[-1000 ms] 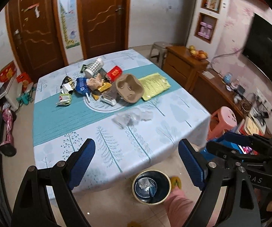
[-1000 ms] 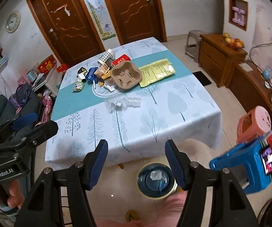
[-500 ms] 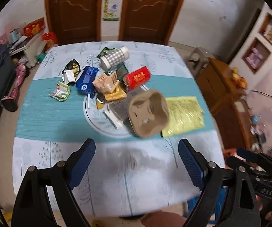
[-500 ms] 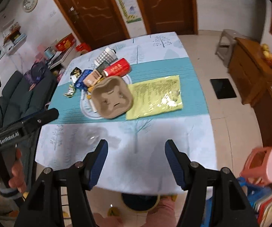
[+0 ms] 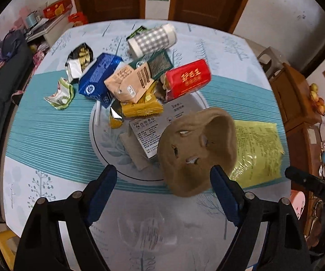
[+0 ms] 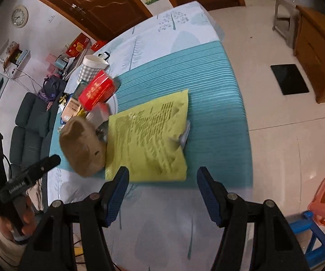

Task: Collect trash
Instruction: 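Grasp the beige cup carrier with the left gripper while the right grasps the yellow bag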

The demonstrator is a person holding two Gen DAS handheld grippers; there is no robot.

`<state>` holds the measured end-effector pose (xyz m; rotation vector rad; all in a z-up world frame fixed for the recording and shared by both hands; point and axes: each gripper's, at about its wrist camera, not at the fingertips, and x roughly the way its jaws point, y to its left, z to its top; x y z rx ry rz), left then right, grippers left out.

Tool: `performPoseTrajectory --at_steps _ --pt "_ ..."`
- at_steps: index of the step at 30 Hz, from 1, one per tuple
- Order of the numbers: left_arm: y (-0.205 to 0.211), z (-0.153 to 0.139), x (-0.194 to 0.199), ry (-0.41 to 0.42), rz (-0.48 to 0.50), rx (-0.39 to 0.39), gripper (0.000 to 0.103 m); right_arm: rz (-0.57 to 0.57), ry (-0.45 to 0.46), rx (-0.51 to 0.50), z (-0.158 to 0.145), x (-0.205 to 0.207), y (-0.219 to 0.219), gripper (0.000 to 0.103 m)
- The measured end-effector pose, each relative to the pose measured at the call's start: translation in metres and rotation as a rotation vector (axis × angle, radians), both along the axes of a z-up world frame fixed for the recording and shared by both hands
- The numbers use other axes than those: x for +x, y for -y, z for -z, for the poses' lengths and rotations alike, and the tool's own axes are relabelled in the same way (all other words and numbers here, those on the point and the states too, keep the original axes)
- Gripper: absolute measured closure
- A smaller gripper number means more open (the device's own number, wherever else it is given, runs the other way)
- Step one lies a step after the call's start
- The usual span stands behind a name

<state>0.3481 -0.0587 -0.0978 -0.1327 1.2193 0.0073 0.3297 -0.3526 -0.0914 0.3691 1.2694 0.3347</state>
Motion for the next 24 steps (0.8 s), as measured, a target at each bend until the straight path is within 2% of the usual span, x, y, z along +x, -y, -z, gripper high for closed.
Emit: performPoseTrajectory --at_steps 6,8,11,14,16,19,24 --pt "0.002 0.014 0.012 -0.030 -0.030 -0.003 0.020 -0.011 -0.015 0.033 0.017 0.028 0.003 0.041" --pt "0.004 0.016 0.014 -0.036 -0.028 -0.004 0.022 -0.013 -0.027 0.049 0.022 0.033 0.005 0.046" --pt "0.009 0.022 0.018 -0.053 -0.019 -0.005 0.030 -0.022 -0.049 0.077 0.028 0.038 0.007 0.055" --pt "0.012 0.026 0.021 -0.065 -0.021 -0.012 0.037 -0.035 -0.049 0.091 0.029 0.036 0.008 0.059" --pt "0.014 0.029 0.022 -0.077 -0.018 -0.020 0.046 -0.049 -0.047 0.098 0.029 0.033 0.008 0.066" --pt "0.017 0.034 0.024 -0.092 -0.013 -0.019 0.058 -0.057 -0.056 0.117 0.032 0.031 0.009 0.068" --pt "0.020 0.038 0.024 -0.100 -0.016 -0.009 0.064 -0.053 -0.044 0.134 0.030 0.030 0.012 0.068"
